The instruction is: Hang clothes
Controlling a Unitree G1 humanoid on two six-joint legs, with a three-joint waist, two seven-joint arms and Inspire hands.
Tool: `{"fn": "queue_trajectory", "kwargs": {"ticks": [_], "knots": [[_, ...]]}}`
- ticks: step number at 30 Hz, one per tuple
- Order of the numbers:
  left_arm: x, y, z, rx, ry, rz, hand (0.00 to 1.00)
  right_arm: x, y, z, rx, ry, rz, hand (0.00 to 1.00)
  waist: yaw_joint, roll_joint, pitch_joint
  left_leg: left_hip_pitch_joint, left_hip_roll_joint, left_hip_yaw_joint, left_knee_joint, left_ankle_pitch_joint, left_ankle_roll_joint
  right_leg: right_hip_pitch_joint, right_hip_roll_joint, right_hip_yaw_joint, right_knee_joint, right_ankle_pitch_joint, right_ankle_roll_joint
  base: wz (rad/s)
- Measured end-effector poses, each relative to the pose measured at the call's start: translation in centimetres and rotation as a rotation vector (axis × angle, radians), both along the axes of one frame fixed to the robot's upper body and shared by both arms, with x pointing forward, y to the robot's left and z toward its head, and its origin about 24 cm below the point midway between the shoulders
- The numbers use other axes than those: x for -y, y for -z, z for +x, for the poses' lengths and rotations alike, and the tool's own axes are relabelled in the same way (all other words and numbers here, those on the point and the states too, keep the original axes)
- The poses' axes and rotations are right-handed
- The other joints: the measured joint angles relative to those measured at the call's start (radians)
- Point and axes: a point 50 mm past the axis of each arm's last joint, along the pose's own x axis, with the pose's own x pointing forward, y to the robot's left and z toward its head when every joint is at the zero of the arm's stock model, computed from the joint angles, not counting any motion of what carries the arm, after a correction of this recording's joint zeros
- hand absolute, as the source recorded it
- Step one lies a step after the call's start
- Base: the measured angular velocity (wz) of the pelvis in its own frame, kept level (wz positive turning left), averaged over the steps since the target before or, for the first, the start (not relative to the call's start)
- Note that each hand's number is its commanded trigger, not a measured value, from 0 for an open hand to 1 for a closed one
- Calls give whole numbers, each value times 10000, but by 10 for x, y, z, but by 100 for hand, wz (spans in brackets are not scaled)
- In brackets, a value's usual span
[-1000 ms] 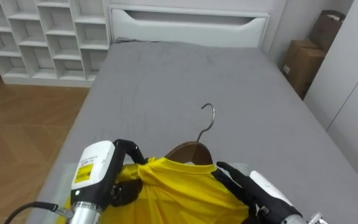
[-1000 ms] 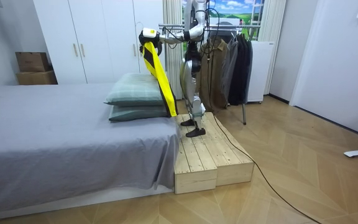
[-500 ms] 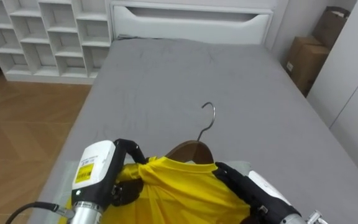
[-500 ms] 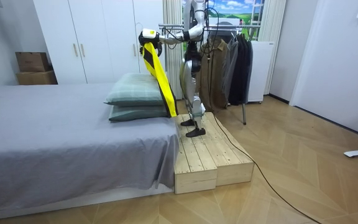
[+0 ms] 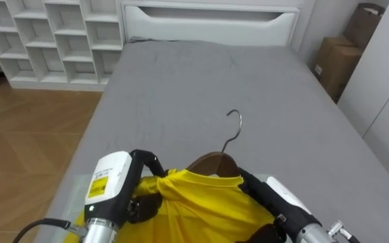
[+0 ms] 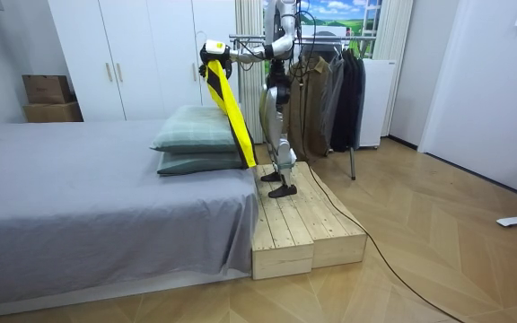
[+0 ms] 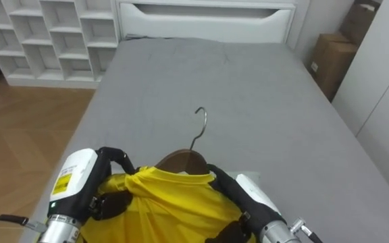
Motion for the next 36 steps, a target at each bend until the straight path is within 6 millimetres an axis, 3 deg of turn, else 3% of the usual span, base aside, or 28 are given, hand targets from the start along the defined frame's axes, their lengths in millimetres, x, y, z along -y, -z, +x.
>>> {"fn": "queue_trajectory", "kwargs": {"ticks": [1,20,36], "knots": [[2,1,0,-16,70,23,100,0,0,0,-29,43,-20,100,21,4,-9,-5,0,-3,0,0,0,0,-1,-9,0,0,0,0],[11,3,-1,-249,406,-71,100,2,8,0,-400,106,-125,100,19,-50,-66,13,-4,-11,46,1,1,36,-15,-28,5,0,0,0],[11,4,-1,-504,814,283,100,5,20,-3,-764,397,-78,100,-130,-101,-53,-91,-6,-144,6,0,1,-11,-11,-157,-8,0,0,2]]}}
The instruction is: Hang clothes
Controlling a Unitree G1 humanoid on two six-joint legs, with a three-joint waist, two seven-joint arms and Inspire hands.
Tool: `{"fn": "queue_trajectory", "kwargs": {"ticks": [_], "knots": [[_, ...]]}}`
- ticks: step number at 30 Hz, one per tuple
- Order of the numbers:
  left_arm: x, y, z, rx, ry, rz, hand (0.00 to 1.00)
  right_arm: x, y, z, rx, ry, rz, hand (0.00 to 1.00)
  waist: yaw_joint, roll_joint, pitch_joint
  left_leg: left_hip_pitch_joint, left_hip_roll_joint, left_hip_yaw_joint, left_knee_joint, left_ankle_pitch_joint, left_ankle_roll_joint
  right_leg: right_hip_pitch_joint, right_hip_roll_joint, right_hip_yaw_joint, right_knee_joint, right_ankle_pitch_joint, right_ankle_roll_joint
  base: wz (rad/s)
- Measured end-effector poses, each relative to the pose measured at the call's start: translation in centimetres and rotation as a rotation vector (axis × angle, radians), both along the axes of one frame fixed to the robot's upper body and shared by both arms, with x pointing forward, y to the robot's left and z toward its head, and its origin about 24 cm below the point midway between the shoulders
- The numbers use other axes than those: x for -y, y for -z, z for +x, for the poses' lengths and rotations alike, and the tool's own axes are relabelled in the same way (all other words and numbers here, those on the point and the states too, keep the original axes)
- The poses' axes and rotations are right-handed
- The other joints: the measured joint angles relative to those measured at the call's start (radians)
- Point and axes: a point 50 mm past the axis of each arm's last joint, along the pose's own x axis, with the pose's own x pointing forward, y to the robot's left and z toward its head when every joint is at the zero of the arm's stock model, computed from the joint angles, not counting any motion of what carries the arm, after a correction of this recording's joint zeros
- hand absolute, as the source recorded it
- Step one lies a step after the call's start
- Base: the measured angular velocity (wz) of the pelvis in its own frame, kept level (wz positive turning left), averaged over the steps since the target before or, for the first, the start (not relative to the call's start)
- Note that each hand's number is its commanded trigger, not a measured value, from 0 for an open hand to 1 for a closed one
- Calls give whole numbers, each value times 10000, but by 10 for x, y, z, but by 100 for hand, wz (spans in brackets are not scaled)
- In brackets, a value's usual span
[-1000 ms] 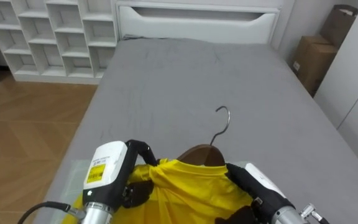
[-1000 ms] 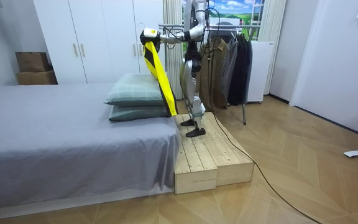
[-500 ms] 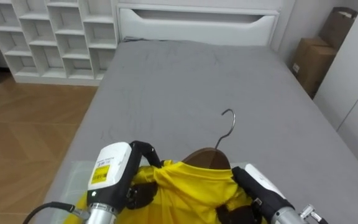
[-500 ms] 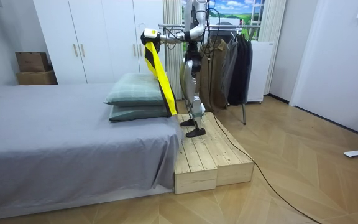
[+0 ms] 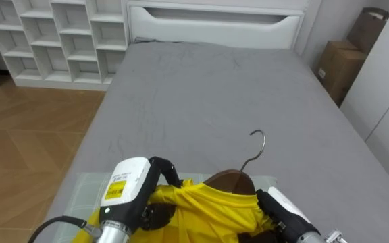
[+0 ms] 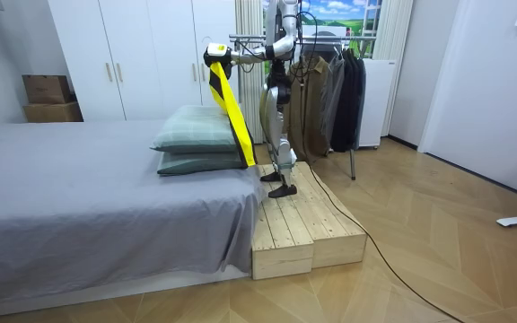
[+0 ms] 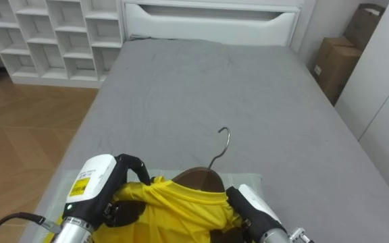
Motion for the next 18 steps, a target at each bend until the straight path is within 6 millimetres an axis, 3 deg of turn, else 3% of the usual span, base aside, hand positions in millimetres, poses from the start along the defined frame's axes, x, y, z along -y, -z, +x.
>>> {"fn": "queue_trajectory", "kwargs": {"ticks": [6,9,10,11,18], "knots": [[1,0,0,-7,6,-16,98,0,2,-2,133,210,19,100,-118,4,1,16,1,7,5,0,0,14,-5,-34,-6,-2,2,0],[1,0,0,5,-5,-27,62,0,3,-2,166,313,47,100,-134,10,1,22,2,35,5,0,0,15,-6,-31,-13,-2,3,0],[1,0,0,20,-17,-47,13,-1,4,-3,137,339,28,100,-146,10,1,15,2,34,5,0,-1,12,-7,-34,-14,-2,2,0],[1,0,0,39,-31,-71,0,-1,5,-3,117,371,18,100,-146,10,1,13,2,35,5,0,0,11,-7,-33,-15,-2,3,0],[-1,5,-6,-43,-289,-323,0,3,17,-14,-123,770,-417,100,-153,55,-17,106,2,149,-13,0,0,37,1,121,-9,-3,3,-5]]}}
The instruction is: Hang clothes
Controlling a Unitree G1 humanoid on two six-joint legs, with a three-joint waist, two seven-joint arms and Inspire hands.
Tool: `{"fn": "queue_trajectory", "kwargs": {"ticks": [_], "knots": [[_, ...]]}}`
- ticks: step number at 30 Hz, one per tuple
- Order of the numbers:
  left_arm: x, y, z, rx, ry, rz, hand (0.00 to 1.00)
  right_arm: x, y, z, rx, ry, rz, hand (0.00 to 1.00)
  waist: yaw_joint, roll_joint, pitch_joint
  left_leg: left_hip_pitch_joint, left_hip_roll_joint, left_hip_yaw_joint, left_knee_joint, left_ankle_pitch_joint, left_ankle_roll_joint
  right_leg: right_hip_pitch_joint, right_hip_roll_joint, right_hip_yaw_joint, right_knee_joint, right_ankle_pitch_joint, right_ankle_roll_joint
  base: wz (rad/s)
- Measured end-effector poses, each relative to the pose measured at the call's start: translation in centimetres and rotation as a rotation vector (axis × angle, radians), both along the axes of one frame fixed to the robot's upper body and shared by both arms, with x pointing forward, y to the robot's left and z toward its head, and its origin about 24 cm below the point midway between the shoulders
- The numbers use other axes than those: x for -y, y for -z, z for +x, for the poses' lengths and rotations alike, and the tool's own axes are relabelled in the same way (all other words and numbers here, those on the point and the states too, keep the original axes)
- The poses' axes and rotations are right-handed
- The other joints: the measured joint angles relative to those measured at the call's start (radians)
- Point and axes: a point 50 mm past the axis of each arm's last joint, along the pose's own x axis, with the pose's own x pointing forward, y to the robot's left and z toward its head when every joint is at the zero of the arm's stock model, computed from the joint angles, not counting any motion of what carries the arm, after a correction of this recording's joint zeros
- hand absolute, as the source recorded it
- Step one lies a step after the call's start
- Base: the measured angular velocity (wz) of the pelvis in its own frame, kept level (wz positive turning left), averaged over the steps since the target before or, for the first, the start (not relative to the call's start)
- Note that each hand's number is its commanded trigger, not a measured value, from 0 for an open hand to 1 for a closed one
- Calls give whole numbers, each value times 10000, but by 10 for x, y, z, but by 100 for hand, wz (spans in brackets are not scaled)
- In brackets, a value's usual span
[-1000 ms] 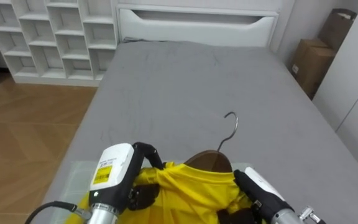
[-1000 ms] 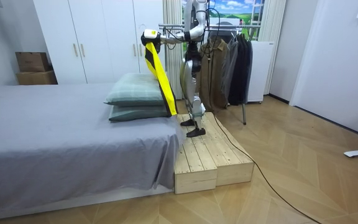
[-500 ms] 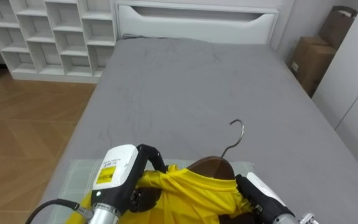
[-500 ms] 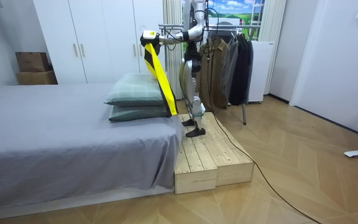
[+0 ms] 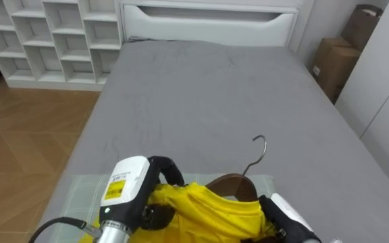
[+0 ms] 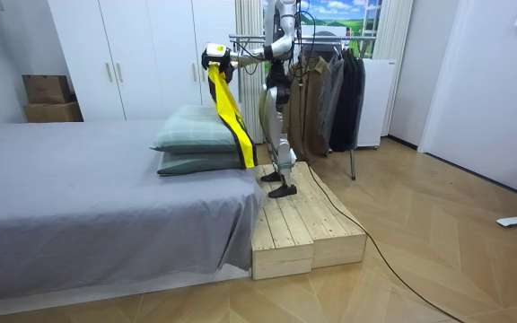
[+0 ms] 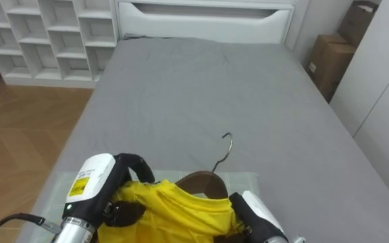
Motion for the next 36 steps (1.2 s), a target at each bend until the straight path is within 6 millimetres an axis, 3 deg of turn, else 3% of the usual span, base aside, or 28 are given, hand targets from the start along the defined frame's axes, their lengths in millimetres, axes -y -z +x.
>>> {"fn": "queue_trajectory", "kwargs": {"ticks": [6,12,17,36], "knots": [[0,2,-2,-97,-40,-44,0,0,3,-2,26,317,-267,100,-104,6,-5,40,2,69,-15,0,0,-6,7,78,20,1,-1,-3],[-1,2,-2,-122,-76,-142,0,5,1,-1,271,709,-320,100,-341,86,-59,114,0,80,1,0,1,89,5,89,23,1,-1,0],[-1,3,-2,-277,-111,-414,0,14,-2,0,515,1191,-429,100,-507,167,-46,204,2,122,-34,-1,0,133,11,112,27,1,-1,-1],[-1,6,-5,-549,-47,-406,0,16,-4,1,1069,1709,-740,100,-473,225,-45,243,19,238,-121,-1,0,105,27,117,27,1,-1,-1]]}}
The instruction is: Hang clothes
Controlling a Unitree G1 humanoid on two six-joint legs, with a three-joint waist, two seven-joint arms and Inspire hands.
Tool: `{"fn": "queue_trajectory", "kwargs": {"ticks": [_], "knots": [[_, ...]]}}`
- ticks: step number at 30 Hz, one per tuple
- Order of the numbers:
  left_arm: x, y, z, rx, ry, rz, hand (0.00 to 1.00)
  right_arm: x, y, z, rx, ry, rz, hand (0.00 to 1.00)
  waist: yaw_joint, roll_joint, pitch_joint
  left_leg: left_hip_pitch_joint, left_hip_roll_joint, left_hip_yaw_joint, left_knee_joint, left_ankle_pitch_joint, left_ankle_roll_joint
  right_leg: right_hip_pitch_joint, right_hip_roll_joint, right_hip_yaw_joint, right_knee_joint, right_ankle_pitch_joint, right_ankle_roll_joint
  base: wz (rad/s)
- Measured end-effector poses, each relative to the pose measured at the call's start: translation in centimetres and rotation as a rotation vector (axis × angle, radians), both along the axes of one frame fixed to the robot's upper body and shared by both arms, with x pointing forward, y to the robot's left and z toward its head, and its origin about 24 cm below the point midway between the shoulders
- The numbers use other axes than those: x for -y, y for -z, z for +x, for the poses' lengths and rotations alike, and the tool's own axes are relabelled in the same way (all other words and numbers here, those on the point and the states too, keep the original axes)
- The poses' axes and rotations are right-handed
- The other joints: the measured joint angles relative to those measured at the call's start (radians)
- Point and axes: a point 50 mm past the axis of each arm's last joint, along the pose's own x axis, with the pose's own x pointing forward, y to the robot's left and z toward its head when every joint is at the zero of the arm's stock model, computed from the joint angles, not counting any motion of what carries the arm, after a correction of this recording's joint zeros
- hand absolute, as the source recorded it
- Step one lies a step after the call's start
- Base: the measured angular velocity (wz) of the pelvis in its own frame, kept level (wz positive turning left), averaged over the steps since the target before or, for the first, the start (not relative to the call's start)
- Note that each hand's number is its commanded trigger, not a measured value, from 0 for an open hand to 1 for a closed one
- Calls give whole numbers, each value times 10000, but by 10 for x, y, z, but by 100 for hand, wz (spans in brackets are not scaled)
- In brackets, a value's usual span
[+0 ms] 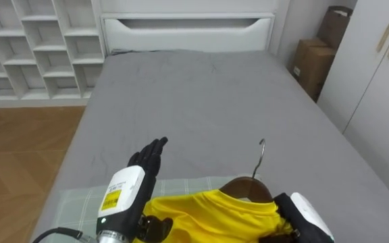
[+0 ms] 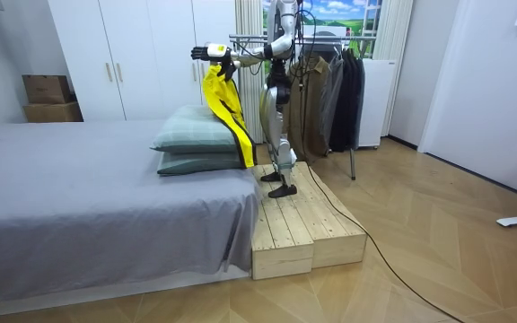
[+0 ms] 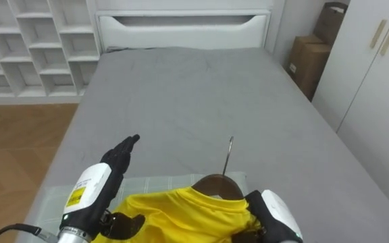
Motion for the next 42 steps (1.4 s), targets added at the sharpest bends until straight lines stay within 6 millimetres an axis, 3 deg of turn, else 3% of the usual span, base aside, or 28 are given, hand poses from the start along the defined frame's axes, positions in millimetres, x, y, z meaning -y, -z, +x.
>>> {"fn": "queue_trajectory", "kwargs": {"ticks": [20,32,42], "knots": [[5,-3,0,81,-136,-553,0,3,-7,3,626,643,138,100,18,55,-49,16,6,69,51,0,0,0,3,113,3,0,0,-1],[-8,4,-6,-514,-689,-1073,0,4,-9,3,924,891,30,100,289,48,-44,4,4,67,61,0,0,-8,7,116,12,2,-3,0],[-16,9,-9,-831,-1123,-1678,0,1,-24,8,1849,1049,93,100,441,52,-40,-54,3,74,-10,0,0,-90,6,56,10,2,-3,0]]}}
